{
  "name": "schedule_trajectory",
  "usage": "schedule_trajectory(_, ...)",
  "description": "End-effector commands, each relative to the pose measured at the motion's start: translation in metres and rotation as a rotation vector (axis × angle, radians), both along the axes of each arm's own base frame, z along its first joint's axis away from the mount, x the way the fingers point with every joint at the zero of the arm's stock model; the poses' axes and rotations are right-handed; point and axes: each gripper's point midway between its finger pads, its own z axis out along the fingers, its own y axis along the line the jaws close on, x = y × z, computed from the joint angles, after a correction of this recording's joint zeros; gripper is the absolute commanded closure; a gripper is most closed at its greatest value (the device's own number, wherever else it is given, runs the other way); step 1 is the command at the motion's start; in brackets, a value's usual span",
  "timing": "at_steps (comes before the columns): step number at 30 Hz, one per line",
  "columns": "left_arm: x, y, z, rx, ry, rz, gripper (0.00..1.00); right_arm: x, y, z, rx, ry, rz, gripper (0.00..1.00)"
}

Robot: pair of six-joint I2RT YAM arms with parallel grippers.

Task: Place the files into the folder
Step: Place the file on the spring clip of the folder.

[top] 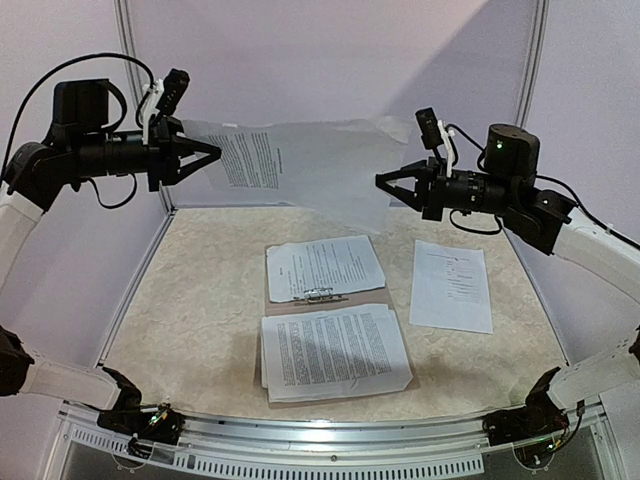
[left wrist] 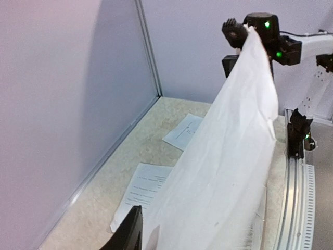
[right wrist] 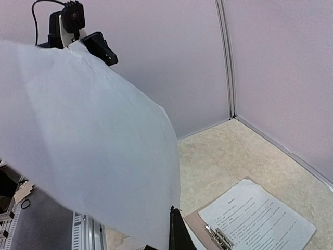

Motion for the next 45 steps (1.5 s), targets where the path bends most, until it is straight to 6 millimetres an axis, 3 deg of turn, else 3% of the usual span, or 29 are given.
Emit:
schedule_trajectory(1, 0.023, -0.005, -0.028, -0.004, 0.061, -0.013, 0.84, -0.001, -0.001, -0.010, -0.037, 0.050, 0.079, 1.00)
schedule_trajectory(4, 0.036, -0.008, -0.046, 0.006, 0.106, -0.012, 1.00, 0.005, -0.002, -0.013, -0.046, 0.061, 0.086, 1.00)
schedule_trajectory(7, 0.046, -0.007, -0.057, -0.003, 0.129, -0.005, 1.00, 0.019, -0.009, -0.018, -0.047, 0.094, 0.063, 1.00)
schedule_trajectory(11, 0.067, -0.006, -0.081, 0.007, 0.164, 0.036, 1.00, 0.048, -0.018, -0.039, -0.082, 0.167, -0.003, 1.00)
schedule_trajectory(14, 0.084, -0.012, -0.112, 0.027, 0.208, 0.048, 1.00, 0.070, -0.015, -0.065, -0.118, 0.212, -0.018, 1.00)
schedule_trajectory(22, 0.143, -0.021, -0.197, 0.109, 0.315, 0.093, 1.00, 0.137, 0.003, -0.164, -0.258, 0.355, -0.053, 1.00)
schedule_trajectory(29, 0.192, -0.016, -0.252, 0.127, 0.416, 0.116, 1.00, 0.189, -0.005, -0.221, -0.245, 0.497, -0.104, 1.00)
schedule_trajectory(35, 0.207, -0.022, -0.298, 0.136, 0.507, 0.072, 1.00, 0.208, -0.013, -0.253, -0.221, 0.587, -0.106, 1.00)
schedule_trajectory(41, 0.223, -0.018, -0.324, 0.132, 0.557, 0.085, 1.00, 0.221, -0.013, -0.284, -0.217, 0.684, -0.117, 1.00)
schedule_trajectory(45, 0.224, -0.017, -0.342, 0.149, 0.575, 0.071, 1.00, 0.224, -0.011, -0.295, -0.201, 0.709, -0.107, 1.00)
